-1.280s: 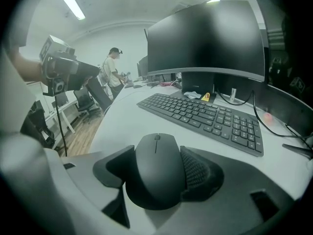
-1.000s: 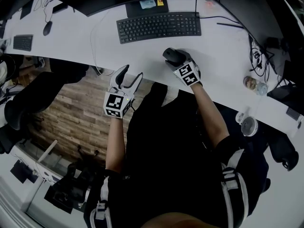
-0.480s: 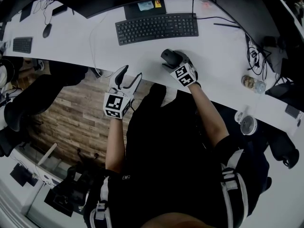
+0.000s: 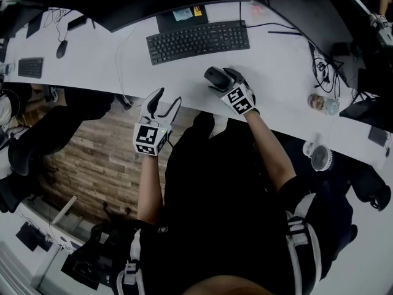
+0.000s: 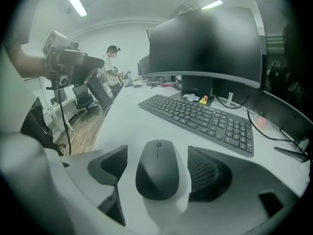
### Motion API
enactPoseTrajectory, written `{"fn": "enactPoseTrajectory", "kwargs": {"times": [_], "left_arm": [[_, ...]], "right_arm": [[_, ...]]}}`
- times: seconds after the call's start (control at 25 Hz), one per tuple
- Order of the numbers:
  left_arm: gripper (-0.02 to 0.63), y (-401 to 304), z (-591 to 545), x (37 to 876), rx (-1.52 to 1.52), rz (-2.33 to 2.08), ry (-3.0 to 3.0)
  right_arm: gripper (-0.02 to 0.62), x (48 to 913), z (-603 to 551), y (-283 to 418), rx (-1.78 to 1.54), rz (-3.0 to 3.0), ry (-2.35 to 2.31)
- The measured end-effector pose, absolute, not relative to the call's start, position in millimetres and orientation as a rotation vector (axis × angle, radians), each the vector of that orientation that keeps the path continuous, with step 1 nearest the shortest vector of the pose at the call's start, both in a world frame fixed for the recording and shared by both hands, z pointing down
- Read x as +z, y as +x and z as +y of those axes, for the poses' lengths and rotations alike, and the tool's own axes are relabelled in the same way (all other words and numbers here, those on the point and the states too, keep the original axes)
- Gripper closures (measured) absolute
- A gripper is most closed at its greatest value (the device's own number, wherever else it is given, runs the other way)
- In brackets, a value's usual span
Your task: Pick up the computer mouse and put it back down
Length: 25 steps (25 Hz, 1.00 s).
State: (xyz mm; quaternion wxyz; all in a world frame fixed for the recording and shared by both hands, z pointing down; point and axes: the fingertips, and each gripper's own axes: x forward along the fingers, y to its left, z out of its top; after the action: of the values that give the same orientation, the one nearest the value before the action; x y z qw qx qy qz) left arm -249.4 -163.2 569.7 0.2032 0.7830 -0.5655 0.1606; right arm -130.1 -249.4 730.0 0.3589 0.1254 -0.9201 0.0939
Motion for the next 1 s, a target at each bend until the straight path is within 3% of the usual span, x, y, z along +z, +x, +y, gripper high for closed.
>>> {"fn": "enactPoseTrajectory", "kwargs": {"times": [0.52, 1.0], "left_arm": [[0.360, -246, -190, 546, 0.393, -1.561, 2.280], [0.360, -244, -208, 529, 0.409, -1.527, 2.379]], "right_arm": [[0.213, 664, -285, -99, 0.230, -2.460, 0.547], [0.218, 621, -308, -25, 0.273, -2.456, 0.845]]}}
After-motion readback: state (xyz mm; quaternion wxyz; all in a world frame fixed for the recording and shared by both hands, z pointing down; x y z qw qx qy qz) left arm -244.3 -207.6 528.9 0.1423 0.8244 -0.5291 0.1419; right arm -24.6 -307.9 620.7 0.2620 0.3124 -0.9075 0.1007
